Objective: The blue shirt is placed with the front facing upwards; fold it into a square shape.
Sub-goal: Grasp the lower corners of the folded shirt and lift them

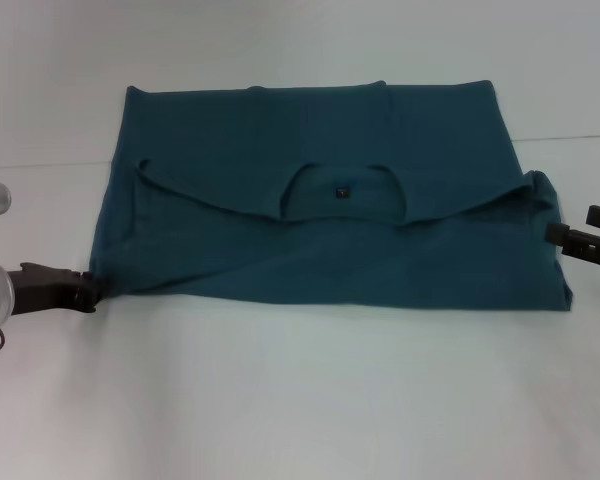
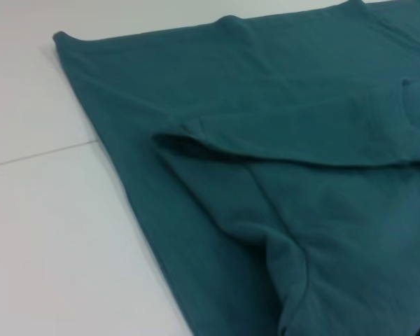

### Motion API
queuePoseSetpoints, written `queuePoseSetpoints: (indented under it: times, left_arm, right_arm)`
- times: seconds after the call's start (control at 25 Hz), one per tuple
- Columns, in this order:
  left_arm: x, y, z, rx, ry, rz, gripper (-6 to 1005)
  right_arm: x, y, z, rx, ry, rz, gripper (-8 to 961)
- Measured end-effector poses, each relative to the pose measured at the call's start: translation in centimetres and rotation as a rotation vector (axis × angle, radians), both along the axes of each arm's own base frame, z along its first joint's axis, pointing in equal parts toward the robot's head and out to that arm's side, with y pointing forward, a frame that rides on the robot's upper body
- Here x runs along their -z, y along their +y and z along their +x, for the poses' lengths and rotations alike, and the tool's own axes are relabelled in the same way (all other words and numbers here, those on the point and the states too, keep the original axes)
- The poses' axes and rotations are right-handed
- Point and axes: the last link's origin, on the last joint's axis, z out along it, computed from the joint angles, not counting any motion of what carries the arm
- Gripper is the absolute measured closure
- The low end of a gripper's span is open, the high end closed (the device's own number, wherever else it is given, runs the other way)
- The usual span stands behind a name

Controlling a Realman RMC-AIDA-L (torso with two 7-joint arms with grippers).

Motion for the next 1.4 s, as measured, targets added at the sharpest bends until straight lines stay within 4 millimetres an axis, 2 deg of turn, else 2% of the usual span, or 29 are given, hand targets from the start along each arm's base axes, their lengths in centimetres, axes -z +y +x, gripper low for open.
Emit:
queuePoseSetpoints:
  times: [0.08,0.28,0.6,1.04,1.28,1.4]
  left_arm:
    - [-0.1,0.1,0.0,-0.001,0.002,0.008,765]
    - [-0.2,0.3,-0.2,-0.009,0.005,0.04,966]
    - [-0.2,0.7,-0.2,-0.02,-0.003,0.079,971]
    - [0.4,1.3,0.9,-0.009,-0.025,0.081,974]
    - [0.4,1.4,1.1,-0.009,-0.034,0.076,974]
    - [0.3,1.5,1.2,-0.015,-0.041,0.079,974]
  right_arm:
    - [0.0,-0.1,0.1,0.002,0.0,0.0,51]
    - [0.0,-0.3,0.2,0.004,0.003,-0.002,51]
    - [-0.4,-0.7,1.1,0.045,-0.015,0.001,50]
    - [-2.0,-1.1,3.1,0.219,-0.048,-0.092,50]
    - [-4.2,-1.3,1.7,0.284,-0.041,-0.174,49]
    - [-4.6,-1.1,0.9,0.298,-0.039,-0.201,49]
